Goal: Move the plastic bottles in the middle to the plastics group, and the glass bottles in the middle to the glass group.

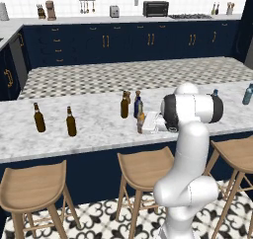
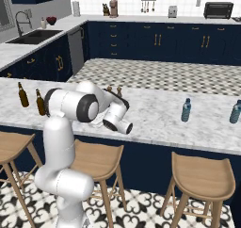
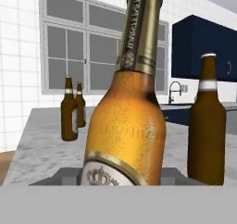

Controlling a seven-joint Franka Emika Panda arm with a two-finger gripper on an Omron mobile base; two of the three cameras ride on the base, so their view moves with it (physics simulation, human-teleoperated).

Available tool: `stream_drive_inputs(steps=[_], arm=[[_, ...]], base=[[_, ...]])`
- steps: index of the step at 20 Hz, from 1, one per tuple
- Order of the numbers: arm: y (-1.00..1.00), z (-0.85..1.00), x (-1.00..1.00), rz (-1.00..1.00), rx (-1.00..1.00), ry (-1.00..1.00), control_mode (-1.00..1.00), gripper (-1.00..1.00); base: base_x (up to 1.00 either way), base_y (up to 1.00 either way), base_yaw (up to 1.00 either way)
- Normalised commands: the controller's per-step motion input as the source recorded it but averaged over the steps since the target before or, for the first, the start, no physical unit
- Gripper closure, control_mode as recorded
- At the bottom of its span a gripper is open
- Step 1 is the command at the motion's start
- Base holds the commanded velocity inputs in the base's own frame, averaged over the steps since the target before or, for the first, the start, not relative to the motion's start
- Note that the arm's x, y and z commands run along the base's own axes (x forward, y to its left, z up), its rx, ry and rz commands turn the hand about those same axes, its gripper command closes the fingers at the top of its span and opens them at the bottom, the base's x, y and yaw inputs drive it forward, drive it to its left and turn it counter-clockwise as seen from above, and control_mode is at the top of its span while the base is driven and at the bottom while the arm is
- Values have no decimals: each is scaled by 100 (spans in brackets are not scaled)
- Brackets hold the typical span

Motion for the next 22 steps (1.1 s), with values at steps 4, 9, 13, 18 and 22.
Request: stream_drive_inputs(steps=[4, 9, 13, 18, 22], arm=[[48, 8, -34, 0, 0, 0, -100, 100], [83, 3, -33, 1, 0, 0, -100, 100], [89, 6, -20, 1, 0, 0, -100, 100], [94, 13, -2, 1, -3, 0, -100, 100], [88, 5, 5, 0, -1, 0, -100, 100]], base=[[0, 0, 0], [0, 0, 0], [0, 0, 0], [0, 0, 0], [0, 0, 0]])
